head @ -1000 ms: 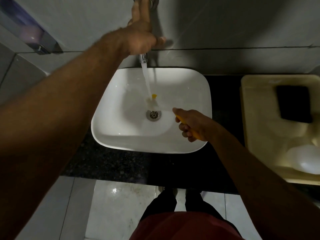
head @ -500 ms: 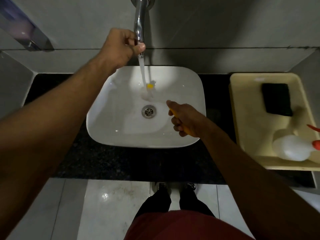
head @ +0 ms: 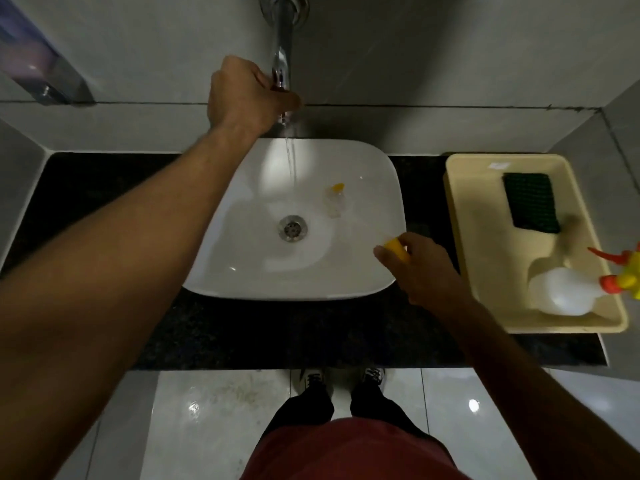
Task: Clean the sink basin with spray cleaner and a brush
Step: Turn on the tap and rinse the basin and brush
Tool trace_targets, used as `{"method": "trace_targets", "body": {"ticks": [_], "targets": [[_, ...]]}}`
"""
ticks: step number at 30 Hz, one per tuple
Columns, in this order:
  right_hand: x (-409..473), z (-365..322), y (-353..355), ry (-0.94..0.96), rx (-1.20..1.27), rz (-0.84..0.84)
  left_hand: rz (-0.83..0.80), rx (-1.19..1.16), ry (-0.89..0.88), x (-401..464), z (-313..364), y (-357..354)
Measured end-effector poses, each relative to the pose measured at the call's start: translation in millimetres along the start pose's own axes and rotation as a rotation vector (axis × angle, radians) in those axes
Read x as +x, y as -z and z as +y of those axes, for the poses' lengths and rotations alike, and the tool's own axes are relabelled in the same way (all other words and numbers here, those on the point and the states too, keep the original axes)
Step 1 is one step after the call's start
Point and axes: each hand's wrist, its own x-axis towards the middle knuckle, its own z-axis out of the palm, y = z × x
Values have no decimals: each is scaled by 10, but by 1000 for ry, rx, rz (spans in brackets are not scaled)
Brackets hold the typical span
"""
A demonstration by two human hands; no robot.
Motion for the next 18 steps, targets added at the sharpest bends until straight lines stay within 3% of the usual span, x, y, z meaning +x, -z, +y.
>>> {"method": "trace_targets", "body": {"ticks": [2,12,16,18], "targets": [[-64,184,45,99,-195,89,45,3,23,-9,-11,-41],[-275,644,4,177,-250,44,81,-13,94,-127,116,-68],[-533,803,88,99,190,202,132,1,16,-130,7,-196],[-690,1009,156,26,377,311,84,-46,9,-174,-277,-284]]}}
